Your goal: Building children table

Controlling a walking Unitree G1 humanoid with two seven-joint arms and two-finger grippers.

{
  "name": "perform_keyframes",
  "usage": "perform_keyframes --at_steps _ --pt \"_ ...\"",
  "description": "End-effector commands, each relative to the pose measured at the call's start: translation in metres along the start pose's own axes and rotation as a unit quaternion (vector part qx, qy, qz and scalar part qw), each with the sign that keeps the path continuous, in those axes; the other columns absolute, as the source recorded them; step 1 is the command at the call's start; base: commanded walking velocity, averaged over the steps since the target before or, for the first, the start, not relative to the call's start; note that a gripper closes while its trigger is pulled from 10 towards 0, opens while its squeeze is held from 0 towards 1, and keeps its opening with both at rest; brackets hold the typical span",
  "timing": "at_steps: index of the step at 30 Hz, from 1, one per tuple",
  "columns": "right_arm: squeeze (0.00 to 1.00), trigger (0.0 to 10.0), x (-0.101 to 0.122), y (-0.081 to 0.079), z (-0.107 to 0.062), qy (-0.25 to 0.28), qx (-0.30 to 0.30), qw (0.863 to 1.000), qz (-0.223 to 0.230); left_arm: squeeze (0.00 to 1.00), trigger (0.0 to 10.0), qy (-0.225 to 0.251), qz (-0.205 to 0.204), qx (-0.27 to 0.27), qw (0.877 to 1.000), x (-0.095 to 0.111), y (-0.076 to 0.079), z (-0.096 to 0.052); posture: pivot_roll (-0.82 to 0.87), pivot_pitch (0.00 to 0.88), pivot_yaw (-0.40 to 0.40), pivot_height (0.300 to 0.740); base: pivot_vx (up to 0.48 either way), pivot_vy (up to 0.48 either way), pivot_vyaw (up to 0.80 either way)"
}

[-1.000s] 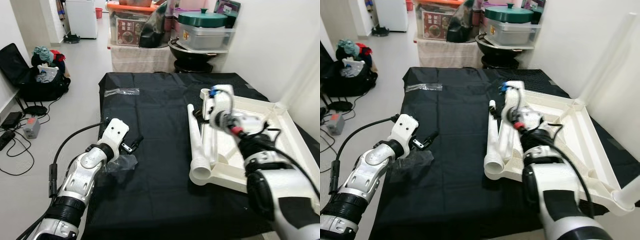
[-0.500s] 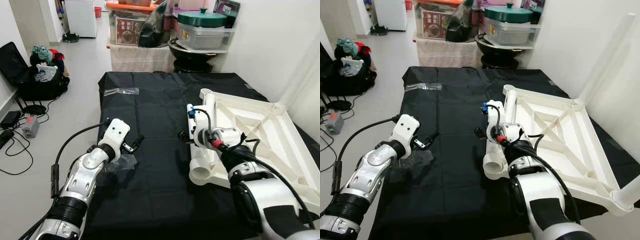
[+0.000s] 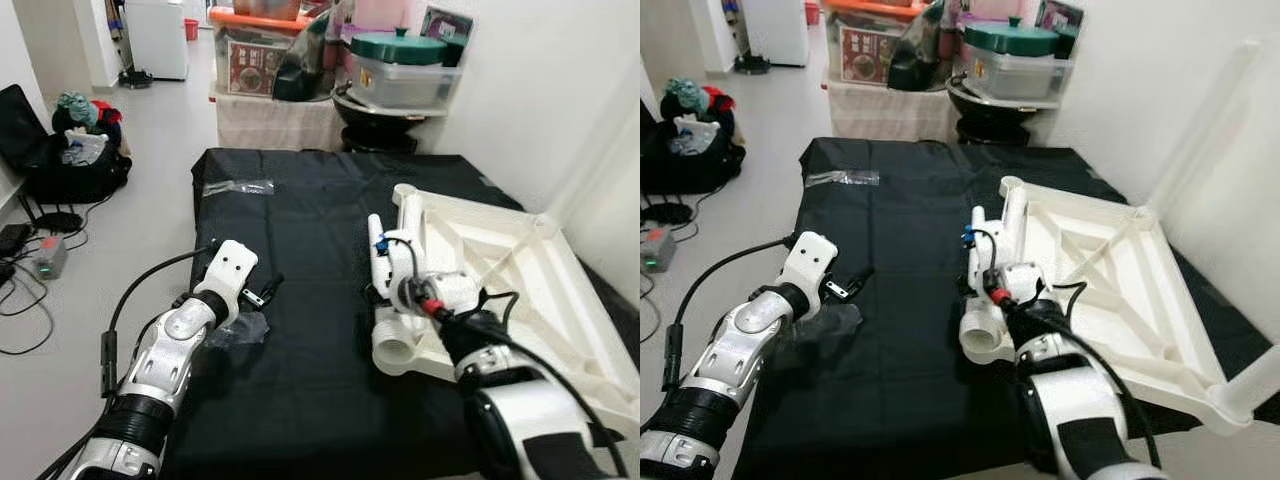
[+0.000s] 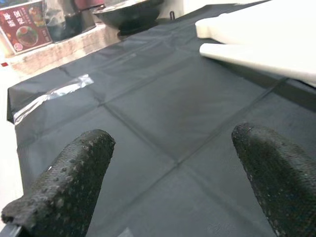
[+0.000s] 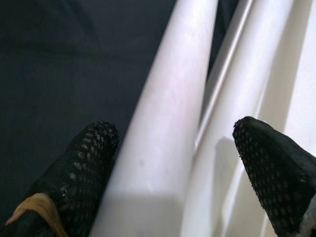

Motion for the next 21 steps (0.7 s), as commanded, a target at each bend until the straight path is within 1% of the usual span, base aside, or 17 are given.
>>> perform_keyframes --at_steps 1,2,3,4,5,6,7,9,12,14,18,20,21 --pt "0.09 5.5 -0.058 -0.022 0.011 -0.104 0.049 0.993 0.015 0.0 10.0 -0.016 0.001 0.0 1.0 -0.007 0.003 0.0 -0.02 0.0 -0.159 0.74 0.0 0.0 0.0" --pt "0.09 5.5 -0.058 -0.022 0.011 -0.104 0.049 0.993 0.015 0.0 10.0 -0.016 0.001 0.0 1.0 -0.007 0.003 0.0 -0.02 0.0 -0.159 0.74 0.0 0.0 0.0" --pt "0.05 4.2 -0.059 -0.022 0.011 -0.104 0.049 0.993 0.013 0.0 10.0 -0.016 0.002 0.0 1.0 -0.007 0.003 0.0 -0.02 0.0 -0.161 0.74 0.0 0.0 0.0" --pt "0.05 4.2 -0.059 -0.022 0.011 -0.104 0.049 0.993 0.013 0.0 10.0 -0.016 0.002 0.0 1.0 -0.007 0.003 0.0 -0.02 0.0 -0.161 0.74 0.0 0.0 0.0" --pt "0.02 0.0 -0.057 -0.021 0.01 -0.1 0.052 0.994 0.014 0.0 10.0 -0.017 0.002 0.002 1.0 -0.007 0.002 0.0 -0.03 0.0 -0.161 0.74 0.0 0.0 0.0" --pt "0.02 0.0 -0.056 -0.021 0.009 -0.095 0.053 0.994 0.015 0.0 10.0 -0.018 0.002 0.003 1.0 -0.008 0.002 0.0 -0.03 0.0 -0.161 0.74 0.0 0.0 0.0" --pt "0.0 0.0 -0.055 -0.02 0.009 -0.091 0.053 0.994 0.011 0.0 10.0 -0.019 0.002 0.004 1.0 -0.008 0.002 0.0 -0.03 0.0 -0.162 0.74 0.0 0.0 0.0" --pt "0.0 0.0 -0.056 -0.02 0.008 -0.09 0.055 0.994 0.007 0.0 10.0 -0.021 0.002 0.005 1.0 -0.009 0.002 0.0 -0.03 0.0 -0.162 0.74 0.0 0.0 0.0" --pt "0.0 0.0 -0.06 -0.02 0.007 -0.095 0.057 0.994 -0.004 0.0 10.0 -0.022 0.001 0.003 1.0 -0.009 0.005 0.001 -0.03 0.0 -0.163 0.74 0.0 0.0 0.0" --pt "0.0 0.0 -0.067 -0.023 0.007 -0.105 0.063 0.992 -0.009 0.0 10.0 -0.023 0.001 0.002 1.0 -0.009 0.006 0.002 -0.03 0.0 -0.167 0.74 0.0 0.0 0.0" --pt "0.0 0.0 -0.072 -0.025 0.005 -0.11 0.071 0.991 -0.014 0.0 10.0 -0.026 0.003 0.004 1.0 -0.009 0.004 0.002 -0.03 0.0 -0.168 0.74 0.0 0.0 0.0" --pt "0.0 0.0 -0.073 -0.023 0.006 -0.109 0.07 0.991 -0.015 0.0 10.0 -0.027 0.003 0.005 1.0 -0.009 0.003 0.002 -0.03 0.0 -0.169 0.74 0.0 0.0 0.0" --pt "0.0 0.0 -0.072 -0.02 0.006 -0.105 0.065 0.992 -0.016 0.0 10.0 -0.027 0.003 0.006 1.0 -0.009 0.003 0.002 -0.03 0.0 -0.169 0.74 0.0 0.0 0.0"
Point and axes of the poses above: a point about 5 cm out from each wrist's last joint towards the gripper, its own z axis pointing out of the wrist towards the gripper, its own x axis along the axis of the wrist's last joint, y = z × x, the point moved 4 cm from there along z, pointing out of the wrist towards the gripper, and after that the axes turned 4 degrees about -z, right-handed, at the moved point
